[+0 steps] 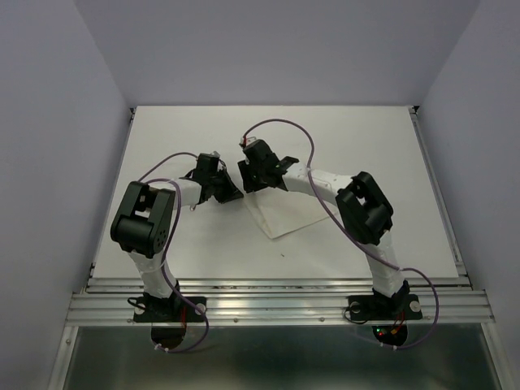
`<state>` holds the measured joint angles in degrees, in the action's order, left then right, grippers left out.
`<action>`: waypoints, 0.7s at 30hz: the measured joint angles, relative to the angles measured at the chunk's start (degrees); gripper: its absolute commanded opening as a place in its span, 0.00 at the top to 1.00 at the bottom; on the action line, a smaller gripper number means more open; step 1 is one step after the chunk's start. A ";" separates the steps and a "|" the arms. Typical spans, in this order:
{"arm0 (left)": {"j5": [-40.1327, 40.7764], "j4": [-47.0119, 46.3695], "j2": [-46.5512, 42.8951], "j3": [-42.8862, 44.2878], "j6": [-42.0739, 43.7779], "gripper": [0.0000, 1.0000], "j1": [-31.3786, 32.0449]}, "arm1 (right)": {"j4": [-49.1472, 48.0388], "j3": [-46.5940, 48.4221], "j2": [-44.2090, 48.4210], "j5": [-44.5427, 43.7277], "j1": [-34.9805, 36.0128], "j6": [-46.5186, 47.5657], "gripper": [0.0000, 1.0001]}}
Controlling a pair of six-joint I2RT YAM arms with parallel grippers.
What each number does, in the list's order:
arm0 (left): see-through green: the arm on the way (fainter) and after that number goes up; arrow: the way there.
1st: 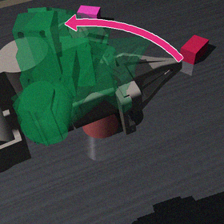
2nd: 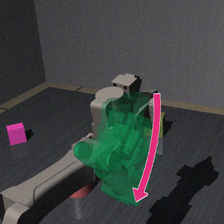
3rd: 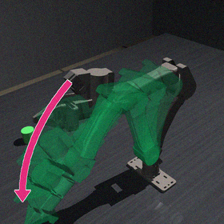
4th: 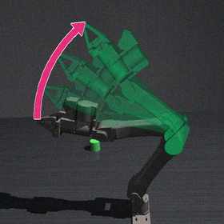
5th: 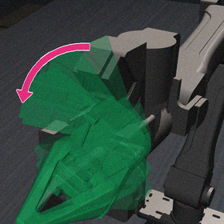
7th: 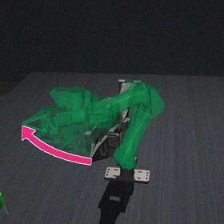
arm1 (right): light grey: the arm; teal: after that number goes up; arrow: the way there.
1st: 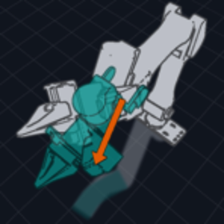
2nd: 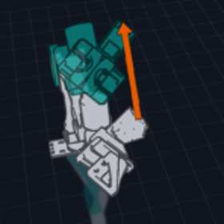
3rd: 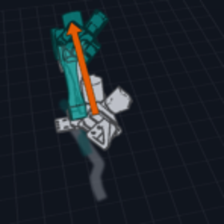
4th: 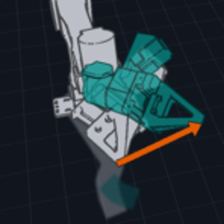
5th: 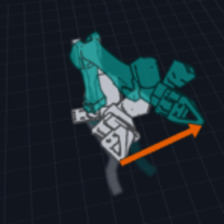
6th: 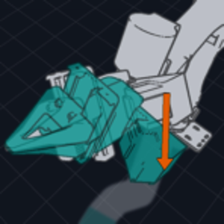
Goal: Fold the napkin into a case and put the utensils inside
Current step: Turn over the upper triangle folded napkin at the center of the board.
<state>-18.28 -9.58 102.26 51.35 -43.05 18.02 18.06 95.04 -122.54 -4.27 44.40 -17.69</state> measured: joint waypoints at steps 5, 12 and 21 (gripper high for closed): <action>0.46 0.00 0.00 0.00 0.00 1.00 0.00 | 0.66 0.15 -1.29 -1.38 0.31 0.42 0.71; 0.50 -0.04 0.00 0.00 0.09 1.00 0.00 | 0.96 0.15 -1.66 -3.78 0.31 0.98 0.99; 0.52 -0.15 0.00 0.00 0.24 1.00 0.00 | 0.87 0.13 -1.55 -3.80 0.37 0.98 0.99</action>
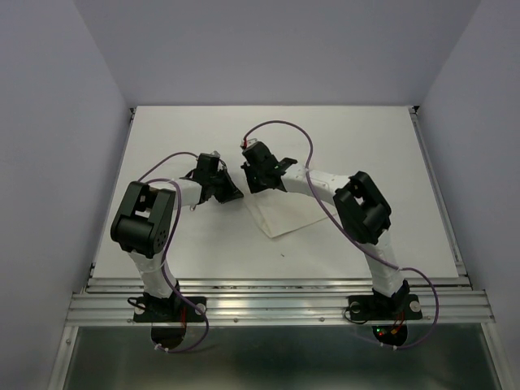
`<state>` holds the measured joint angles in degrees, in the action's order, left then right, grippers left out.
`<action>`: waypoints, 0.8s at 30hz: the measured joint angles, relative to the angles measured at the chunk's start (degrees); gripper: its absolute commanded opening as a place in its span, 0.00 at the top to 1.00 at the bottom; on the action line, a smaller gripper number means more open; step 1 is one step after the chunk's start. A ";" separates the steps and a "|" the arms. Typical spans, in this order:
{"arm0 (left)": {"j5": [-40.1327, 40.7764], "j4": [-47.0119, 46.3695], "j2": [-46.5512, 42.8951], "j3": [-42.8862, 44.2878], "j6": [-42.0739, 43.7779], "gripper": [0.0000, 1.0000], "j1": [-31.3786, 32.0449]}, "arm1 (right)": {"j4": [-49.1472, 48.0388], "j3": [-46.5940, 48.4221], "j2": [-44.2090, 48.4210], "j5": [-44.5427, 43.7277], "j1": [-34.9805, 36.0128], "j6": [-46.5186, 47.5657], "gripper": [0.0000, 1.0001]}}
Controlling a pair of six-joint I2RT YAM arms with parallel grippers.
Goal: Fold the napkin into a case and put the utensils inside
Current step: Turn over the upper triangle folded napkin at the center of the board.
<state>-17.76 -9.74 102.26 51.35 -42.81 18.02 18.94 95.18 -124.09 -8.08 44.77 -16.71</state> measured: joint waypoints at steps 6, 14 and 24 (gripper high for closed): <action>0.02 -0.35 0.11 0.00 0.37 1.00 0.00 | -0.04 -0.09 1.25 0.17 0.74 -0.04 0.99; 0.22 -0.42 0.11 0.00 0.81 1.00 0.00 | -0.13 -0.13 2.89 0.68 2.01 -0.46 0.99; 0.22 -0.90 0.11 -0.24 0.81 1.00 0.00 | -0.11 -0.07 2.91 1.46 3.34 -1.27 0.99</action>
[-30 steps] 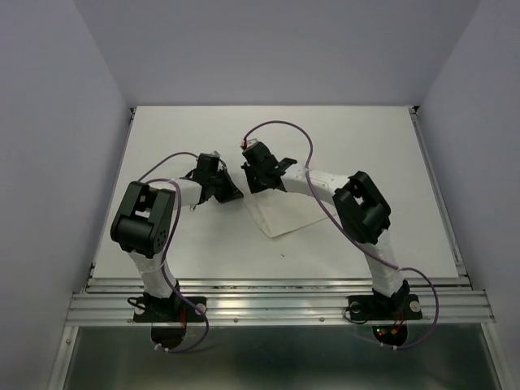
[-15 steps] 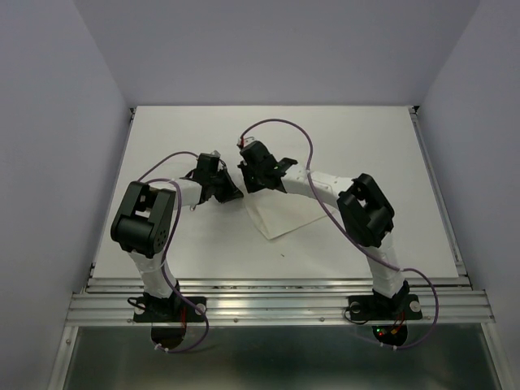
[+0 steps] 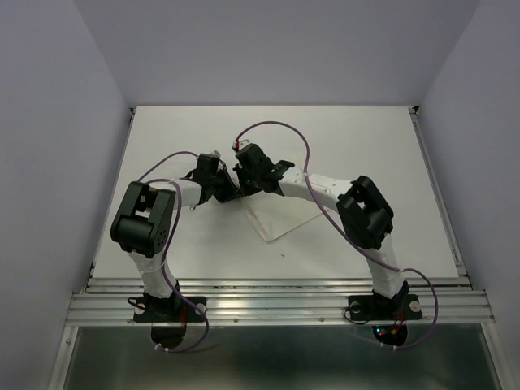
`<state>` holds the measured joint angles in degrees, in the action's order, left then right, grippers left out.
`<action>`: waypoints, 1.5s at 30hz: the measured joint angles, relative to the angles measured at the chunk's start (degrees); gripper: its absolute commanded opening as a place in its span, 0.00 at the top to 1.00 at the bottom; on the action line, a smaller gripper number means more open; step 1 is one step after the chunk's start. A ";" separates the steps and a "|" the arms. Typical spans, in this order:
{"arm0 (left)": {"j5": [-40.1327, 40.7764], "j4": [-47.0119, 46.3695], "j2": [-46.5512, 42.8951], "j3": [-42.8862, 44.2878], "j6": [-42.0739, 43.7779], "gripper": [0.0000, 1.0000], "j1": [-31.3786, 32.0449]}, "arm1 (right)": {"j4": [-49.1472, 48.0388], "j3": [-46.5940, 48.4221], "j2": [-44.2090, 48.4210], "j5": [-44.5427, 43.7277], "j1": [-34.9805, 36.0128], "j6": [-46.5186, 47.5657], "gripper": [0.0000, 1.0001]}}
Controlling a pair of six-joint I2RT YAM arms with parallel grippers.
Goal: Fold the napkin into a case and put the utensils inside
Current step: Turn over the upper triangle folded napkin at the center of the board.
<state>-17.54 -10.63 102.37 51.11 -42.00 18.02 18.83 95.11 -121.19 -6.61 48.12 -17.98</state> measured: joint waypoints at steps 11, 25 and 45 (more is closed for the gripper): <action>2.89 6.32 -7.63 -2.91 0.02 1.00 0.00 | 0.07 1.09 -0.94 0.61 -0.02 -0.85 0.99; 4.90 8.11 -7.61 -2.84 1.03 1.00 -0.04 | 0.04 1.60 -2.08 0.85 -0.02 -1.11 0.99; 3.63 3.56 -3.69 -2.47 0.87 1.00 -0.11 | 0.17 1.60 0.59 0.61 0.76 -1.11 0.99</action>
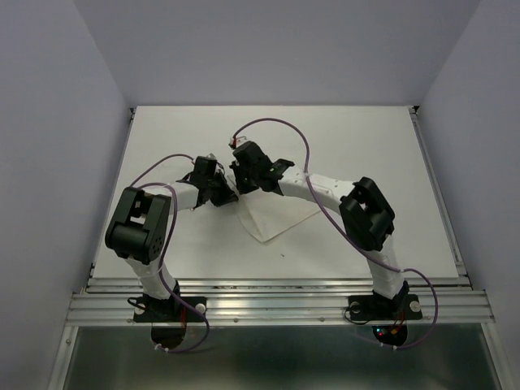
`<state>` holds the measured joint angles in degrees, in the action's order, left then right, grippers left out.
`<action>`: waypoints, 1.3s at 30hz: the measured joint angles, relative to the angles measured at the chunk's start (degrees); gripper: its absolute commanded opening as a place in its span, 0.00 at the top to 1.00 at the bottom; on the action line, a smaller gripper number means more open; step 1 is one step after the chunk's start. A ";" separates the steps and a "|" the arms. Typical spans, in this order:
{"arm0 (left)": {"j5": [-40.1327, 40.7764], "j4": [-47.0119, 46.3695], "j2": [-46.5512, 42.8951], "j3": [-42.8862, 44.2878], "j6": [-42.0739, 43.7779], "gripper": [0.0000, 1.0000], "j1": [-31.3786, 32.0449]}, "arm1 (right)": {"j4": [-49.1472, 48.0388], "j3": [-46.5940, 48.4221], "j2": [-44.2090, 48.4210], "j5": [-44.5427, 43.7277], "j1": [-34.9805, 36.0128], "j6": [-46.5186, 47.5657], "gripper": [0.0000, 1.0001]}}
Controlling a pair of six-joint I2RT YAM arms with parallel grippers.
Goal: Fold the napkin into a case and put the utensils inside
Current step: Turn over the upper triangle folded napkin at the center of the board.
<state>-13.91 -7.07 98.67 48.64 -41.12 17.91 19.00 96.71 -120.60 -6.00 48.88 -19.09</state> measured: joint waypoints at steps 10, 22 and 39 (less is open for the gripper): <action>-0.17 -0.52 0.37 0.13 -0.04 1.00 0.00 | 0.02 0.20 0.55 0.46 0.98 -0.61 0.71; 5.57 10.32 -9.70 0.13 0.17 0.90 -0.42 | -0.59 -8.70 7.93 -2.93 0.04 -0.85 0.41; 7.58 9.31 -10.58 -1.07 -9.44 0.28 -0.66 | -1.97 -27.17 19.80 -4.90 -4.42 -3.72 0.40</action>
<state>-6.33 2.24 88.09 47.57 -50.57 17.26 17.04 69.54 -100.79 -10.90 44.47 -22.81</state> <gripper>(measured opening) 0.749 0.599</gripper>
